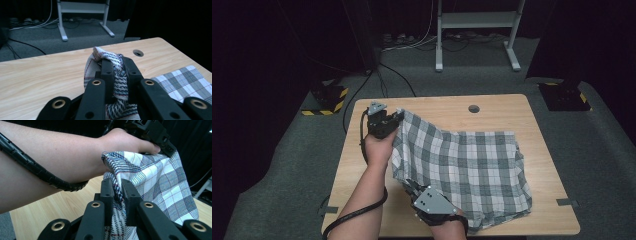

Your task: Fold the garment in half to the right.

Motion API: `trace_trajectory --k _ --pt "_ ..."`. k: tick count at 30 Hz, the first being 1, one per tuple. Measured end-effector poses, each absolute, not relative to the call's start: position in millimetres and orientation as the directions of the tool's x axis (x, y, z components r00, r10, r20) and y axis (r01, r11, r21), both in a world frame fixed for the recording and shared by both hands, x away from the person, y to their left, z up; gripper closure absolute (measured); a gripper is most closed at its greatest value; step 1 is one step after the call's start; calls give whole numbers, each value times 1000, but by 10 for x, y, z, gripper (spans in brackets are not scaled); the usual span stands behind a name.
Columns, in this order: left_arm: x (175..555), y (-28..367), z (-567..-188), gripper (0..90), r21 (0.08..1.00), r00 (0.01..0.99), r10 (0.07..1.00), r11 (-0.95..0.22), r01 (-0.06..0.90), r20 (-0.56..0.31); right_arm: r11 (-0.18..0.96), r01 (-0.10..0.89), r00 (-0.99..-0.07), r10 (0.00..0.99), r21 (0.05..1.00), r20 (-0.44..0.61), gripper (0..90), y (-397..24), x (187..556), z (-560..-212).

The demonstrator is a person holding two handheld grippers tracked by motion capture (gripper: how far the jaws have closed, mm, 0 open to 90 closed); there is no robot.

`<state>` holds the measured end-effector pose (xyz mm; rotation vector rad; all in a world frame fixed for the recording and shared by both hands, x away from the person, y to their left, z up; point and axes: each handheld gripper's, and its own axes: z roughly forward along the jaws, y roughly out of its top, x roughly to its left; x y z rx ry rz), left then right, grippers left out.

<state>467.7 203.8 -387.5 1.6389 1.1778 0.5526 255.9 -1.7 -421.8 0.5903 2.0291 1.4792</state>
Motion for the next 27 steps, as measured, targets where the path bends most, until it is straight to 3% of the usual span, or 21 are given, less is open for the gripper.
trace_trajectory --k 11,27 --pt "4606 2280 -3578 816 913 399 905 -28 406 -150 262 -14 -761 623 965 -180 805 152 2555 -4003" --pt "4787 1750 -3573 816 908 452 881 -68 414 -140 264 9 -693 697 965 -184 809 -343 2616 -4051"
